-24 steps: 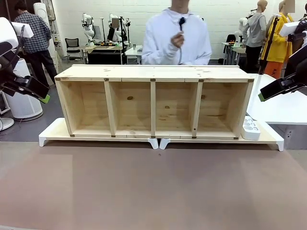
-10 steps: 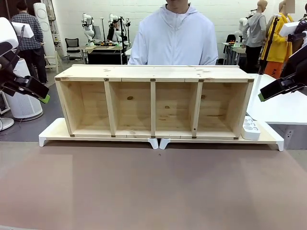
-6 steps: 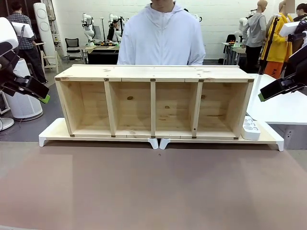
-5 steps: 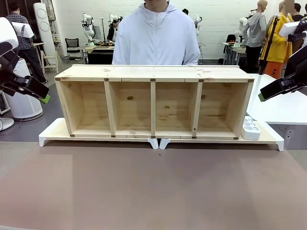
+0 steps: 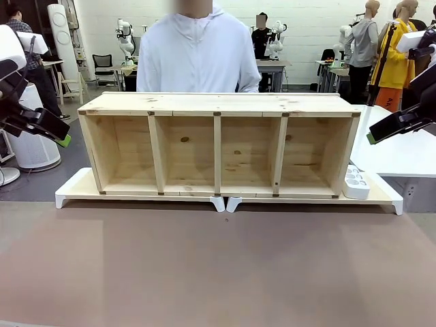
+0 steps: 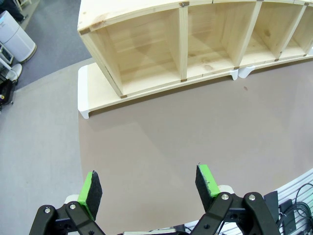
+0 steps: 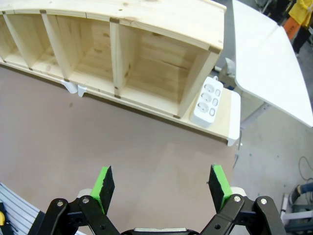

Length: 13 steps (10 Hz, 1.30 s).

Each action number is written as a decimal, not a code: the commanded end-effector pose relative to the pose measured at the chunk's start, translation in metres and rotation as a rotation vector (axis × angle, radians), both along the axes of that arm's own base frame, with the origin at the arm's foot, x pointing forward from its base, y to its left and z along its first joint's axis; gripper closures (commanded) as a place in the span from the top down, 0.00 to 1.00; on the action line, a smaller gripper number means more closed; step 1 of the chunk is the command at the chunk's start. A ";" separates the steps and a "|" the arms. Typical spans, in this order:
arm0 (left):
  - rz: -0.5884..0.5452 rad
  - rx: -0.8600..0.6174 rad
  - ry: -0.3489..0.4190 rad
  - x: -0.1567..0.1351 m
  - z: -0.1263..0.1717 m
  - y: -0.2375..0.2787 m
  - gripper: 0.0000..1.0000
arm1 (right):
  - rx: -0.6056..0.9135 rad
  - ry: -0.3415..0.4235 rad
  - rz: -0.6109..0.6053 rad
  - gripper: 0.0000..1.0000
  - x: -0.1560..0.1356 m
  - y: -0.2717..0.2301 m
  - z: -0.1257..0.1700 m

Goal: Perform cable management.
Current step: When the cord part of the Power Cable appears at the lower middle area of the table and stops, grasp the cord part of the Power Cable.

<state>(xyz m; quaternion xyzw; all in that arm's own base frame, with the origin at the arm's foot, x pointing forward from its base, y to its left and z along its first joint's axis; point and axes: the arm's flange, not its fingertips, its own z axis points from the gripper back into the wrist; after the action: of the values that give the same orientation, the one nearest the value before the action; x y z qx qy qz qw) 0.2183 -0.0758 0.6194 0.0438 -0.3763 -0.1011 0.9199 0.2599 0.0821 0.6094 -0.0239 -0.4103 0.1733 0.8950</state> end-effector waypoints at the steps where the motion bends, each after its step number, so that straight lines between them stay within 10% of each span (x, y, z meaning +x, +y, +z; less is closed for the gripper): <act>1: -0.003 0.000 -0.010 0.002 0.000 -0.001 1.00 | -0.001 -0.005 -0.004 1.00 0.001 -0.001 0.001; 13: -0.003 0.000 -0.010 0.002 0.000 -0.001 1.00 | -0.001 -0.005 -0.004 1.00 0.001 -0.001 0.001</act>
<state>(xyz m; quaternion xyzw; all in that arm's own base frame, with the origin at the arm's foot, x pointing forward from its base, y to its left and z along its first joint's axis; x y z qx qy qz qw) 0.2183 -0.0758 0.6194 0.0438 -0.3763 -0.1011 0.9199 0.2599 0.0821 0.6094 -0.0239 -0.4103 0.1733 0.8950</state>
